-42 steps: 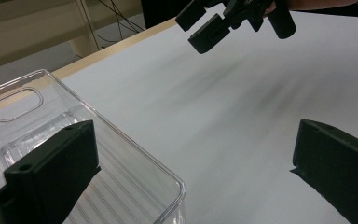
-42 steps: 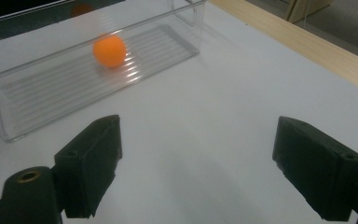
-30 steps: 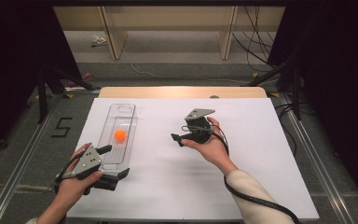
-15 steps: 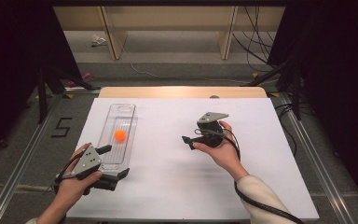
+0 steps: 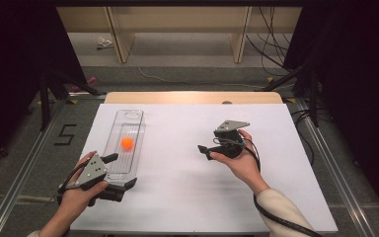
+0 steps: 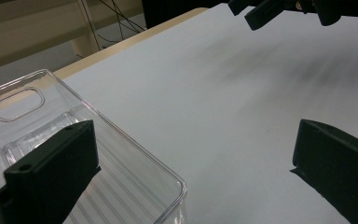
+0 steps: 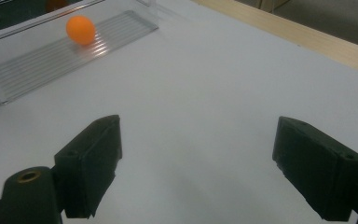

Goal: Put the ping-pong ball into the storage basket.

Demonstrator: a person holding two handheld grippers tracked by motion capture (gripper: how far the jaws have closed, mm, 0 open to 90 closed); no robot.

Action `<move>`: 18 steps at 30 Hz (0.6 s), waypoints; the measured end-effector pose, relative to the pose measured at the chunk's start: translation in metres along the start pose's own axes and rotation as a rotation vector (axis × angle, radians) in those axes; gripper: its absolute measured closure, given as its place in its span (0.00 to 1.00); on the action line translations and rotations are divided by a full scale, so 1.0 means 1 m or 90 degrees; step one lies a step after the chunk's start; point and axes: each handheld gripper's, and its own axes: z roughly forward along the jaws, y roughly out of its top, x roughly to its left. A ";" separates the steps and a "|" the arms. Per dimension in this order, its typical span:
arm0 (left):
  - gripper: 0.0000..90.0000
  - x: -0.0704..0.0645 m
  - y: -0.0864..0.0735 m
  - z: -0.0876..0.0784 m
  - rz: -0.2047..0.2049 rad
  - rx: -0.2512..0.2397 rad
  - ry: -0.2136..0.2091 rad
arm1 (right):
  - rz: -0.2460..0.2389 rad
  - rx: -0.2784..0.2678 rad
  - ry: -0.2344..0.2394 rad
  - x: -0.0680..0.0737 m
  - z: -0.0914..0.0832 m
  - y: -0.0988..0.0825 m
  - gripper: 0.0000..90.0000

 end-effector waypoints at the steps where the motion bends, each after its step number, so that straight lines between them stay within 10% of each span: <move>1: 0.00 0.000 0.000 0.000 0.000 0.000 0.000 | 0.001 -0.001 0.001 0.000 -0.001 0.000 0.18; 18: 0.00 0.000 0.000 0.000 0.001 0.002 0.001 | 0.018 -0.010 -0.012 -0.008 -0.019 -0.009 0.18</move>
